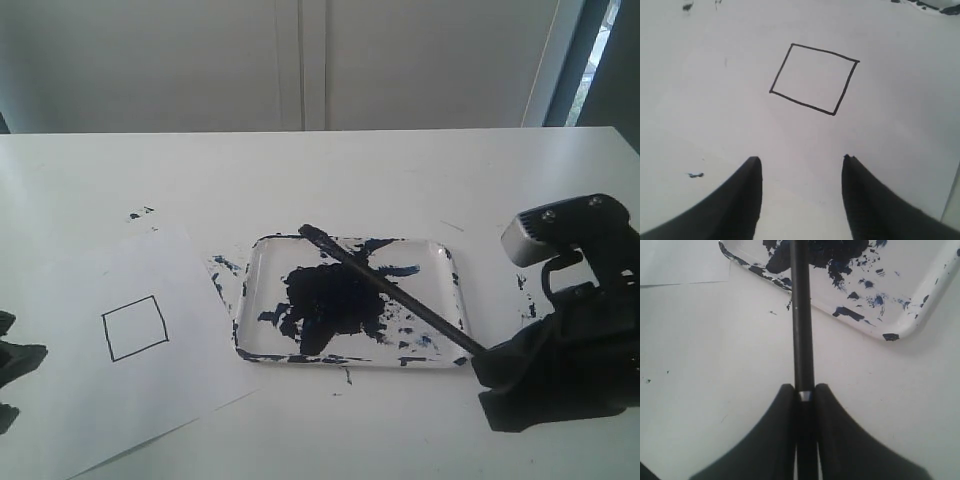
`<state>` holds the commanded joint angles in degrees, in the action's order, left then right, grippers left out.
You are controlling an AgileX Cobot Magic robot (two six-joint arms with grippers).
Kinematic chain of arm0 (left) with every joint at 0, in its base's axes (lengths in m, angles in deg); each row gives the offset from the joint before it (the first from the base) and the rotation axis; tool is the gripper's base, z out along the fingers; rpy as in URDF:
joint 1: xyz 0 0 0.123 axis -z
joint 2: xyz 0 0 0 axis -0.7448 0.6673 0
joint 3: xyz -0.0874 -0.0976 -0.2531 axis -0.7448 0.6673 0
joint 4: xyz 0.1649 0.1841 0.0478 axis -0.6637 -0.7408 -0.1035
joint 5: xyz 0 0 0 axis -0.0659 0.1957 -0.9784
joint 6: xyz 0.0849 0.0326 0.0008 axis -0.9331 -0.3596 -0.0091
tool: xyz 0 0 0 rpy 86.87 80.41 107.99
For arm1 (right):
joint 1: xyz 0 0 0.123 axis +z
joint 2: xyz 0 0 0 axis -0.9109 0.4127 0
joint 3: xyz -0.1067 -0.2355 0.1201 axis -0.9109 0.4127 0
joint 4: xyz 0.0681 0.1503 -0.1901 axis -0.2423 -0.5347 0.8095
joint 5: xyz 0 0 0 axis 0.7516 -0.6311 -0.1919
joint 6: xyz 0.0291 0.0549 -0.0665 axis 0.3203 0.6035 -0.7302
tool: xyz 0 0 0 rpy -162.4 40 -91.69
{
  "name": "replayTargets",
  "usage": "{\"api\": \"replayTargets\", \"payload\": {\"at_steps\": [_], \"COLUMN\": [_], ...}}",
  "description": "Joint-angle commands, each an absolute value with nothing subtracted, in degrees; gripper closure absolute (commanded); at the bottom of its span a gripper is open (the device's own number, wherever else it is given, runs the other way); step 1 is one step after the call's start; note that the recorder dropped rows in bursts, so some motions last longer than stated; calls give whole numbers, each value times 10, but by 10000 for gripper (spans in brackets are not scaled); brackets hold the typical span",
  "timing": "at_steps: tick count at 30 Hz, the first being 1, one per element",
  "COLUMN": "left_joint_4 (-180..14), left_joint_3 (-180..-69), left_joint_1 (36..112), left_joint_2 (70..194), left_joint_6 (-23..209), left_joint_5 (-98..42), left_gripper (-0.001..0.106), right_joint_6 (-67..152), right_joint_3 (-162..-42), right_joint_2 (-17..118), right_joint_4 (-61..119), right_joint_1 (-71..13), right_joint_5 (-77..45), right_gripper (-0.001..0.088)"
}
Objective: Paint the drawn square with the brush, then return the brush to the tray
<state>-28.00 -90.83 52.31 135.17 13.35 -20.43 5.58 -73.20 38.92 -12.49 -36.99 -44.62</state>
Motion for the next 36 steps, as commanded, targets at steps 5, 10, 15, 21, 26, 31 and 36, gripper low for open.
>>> {"api": "replayTargets", "payload": {"at_steps": [5,10,15,21,26,31,36], "left_joint_4": [-280,-257,-216,-199,-196,-194,-194], "left_joint_3": [-908,-912,-919,-922,-926,-929,-929], "left_joint_1": [523,527,572,636,661,661,661], "left_joint_2": [1388,1419,1438,1471,1483,1488,1502], "left_joint_6": [134,123,125,132,168,248,277], "left_joint_5": [-203,-172,-207,-260,-307,-335,-335], "left_gripper": [501,501,501,522,534,534,534], "right_joint_6": [-3,-3,-3,-3,-3,-3,-3], "right_joint_3": [-732,-732,-732,-732,-732,-732,-732], "right_joint_2": [389,389,389,389,389,389,389], "right_joint_4": [-174,-173,-173,-173,-173,-173,-173], "right_joint_1": [-370,-370,-370,-370,-370,-370,-370], "right_joint_5": [-452,-447,-445,-443,-443,-443,-441], "right_gripper": [868,868,868,868,868,868,868]}}
